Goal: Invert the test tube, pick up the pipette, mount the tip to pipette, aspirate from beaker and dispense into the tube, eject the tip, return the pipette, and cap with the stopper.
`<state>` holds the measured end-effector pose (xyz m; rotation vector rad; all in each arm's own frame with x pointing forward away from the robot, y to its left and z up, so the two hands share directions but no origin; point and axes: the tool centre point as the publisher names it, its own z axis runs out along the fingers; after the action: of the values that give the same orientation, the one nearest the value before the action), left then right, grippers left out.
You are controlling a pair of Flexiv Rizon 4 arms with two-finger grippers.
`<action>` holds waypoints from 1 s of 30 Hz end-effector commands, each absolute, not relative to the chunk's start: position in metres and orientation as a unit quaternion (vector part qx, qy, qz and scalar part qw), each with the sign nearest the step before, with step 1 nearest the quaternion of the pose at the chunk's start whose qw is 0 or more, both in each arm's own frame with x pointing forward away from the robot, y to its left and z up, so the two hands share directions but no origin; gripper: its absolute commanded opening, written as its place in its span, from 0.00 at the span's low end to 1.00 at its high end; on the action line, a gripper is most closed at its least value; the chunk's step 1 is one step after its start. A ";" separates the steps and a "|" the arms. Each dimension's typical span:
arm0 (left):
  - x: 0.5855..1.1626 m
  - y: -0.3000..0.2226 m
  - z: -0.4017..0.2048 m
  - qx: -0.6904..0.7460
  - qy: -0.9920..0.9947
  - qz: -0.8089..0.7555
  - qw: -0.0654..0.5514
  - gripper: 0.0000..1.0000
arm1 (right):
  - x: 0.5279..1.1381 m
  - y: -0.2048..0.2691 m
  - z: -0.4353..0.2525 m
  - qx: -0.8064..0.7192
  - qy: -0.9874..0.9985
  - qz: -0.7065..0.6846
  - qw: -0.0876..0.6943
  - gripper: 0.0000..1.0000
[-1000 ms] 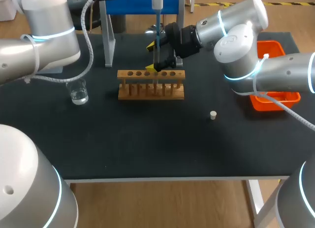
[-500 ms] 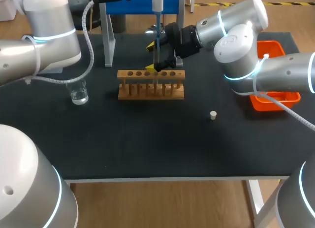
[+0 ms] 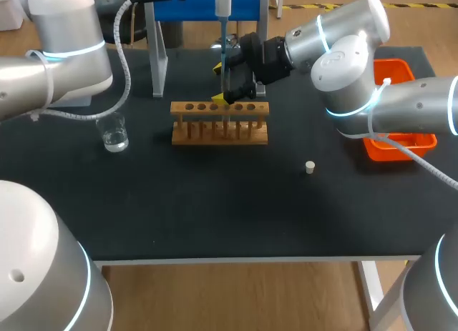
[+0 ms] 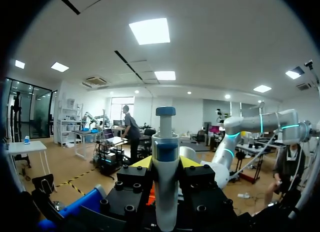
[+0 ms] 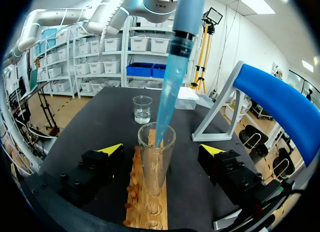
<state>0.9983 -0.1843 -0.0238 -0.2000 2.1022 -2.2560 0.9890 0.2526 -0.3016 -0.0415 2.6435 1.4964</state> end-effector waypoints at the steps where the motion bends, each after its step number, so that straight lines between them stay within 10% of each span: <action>1: 0.998 -0.185 -0.023 -0.065 0.678 -0.731 0.030 0.00 | 0.989 0.252 -0.300 -0.014 0.870 0.490 0.050 1.00; 30: 0.990 -0.192 -0.019 -0.049 0.675 -0.736 0.017 0.00 | 0.989 0.252 -0.300 -0.014 0.870 0.490 0.050 1.00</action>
<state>0.9929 -0.1948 -0.0202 -0.1513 2.0942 -2.2914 0.9890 0.2526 -0.3016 -0.0415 2.6435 1.4964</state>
